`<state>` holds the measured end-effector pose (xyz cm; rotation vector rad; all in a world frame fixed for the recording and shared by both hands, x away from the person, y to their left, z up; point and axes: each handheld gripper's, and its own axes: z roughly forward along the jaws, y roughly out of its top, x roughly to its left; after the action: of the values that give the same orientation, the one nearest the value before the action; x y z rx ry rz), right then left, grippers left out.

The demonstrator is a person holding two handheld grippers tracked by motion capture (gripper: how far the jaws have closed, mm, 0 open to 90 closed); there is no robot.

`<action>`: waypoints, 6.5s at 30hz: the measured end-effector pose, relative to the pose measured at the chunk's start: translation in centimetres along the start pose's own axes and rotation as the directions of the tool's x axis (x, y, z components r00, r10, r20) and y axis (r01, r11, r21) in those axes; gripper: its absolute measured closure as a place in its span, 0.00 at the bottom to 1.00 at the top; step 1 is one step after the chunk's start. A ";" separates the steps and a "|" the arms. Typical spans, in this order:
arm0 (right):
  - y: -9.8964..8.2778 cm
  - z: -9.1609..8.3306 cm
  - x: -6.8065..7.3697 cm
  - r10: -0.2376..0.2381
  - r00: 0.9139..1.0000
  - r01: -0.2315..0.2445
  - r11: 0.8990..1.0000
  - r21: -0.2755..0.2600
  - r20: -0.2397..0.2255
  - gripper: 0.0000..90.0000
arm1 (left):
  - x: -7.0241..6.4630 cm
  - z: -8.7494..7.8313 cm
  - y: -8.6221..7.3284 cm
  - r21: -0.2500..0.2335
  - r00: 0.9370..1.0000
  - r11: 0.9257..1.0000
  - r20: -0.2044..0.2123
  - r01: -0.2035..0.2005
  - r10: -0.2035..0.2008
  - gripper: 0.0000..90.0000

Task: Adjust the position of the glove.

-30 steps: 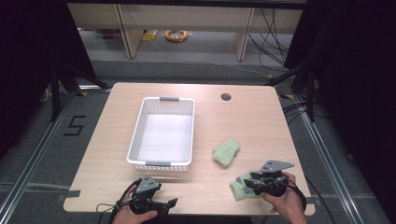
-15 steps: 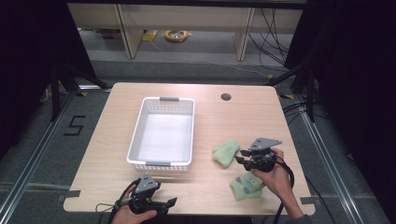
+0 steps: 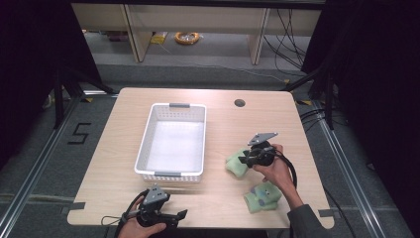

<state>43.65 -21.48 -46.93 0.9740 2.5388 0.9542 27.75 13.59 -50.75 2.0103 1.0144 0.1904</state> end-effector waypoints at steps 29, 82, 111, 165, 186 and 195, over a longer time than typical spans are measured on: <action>0.1 -1.6 1.6 0.016 0.999 -0.016 1.000 -0.016 -0.046 0.97 | -0.4 0.0 0.0 -0.011 1.000 1.000 0.008 0.014 -0.013 0.18; -4.8 -3.3 10.2 0.028 0.997 -0.029 0.999 -0.016 -0.066 0.77 | -3.9 3.0 1.8 0.030 0.992 0.997 0.105 -0.077 0.073 0.39; -5.8 -3.9 10.8 0.100 0.977 -0.105 0.994 -0.020 -0.186 0.96 | -3.4 4.5 4.2 0.034 0.980 0.983 0.085 -0.183 0.180 0.90; -10.6 -6.1 7.0 0.186 0.980 -0.187 0.982 0.016 0.070 0.64 | -3.2 2.4 1.9 0.064 0.994 0.996 0.096 -0.064 0.057 0.34; -10.1 -7.2 6.4 0.139 0.989 -0.139 0.990 0.005 0.057 0.91 | -2.9 2.4 1.6 0.063 0.994 0.997 0.107 -0.040 0.034 0.33; -8.1 -10.0 7.4 0.040 0.999 -0.038 0.993 -0.112 0.021 0.91 | -2.6 2.2 1.9 0.066 0.994 0.996 0.100 -0.054 0.048 0.33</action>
<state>29.68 -25.95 -44.85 0.9992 2.4267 1.0765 28.16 9.74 -50.15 2.0881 0.9190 0.0833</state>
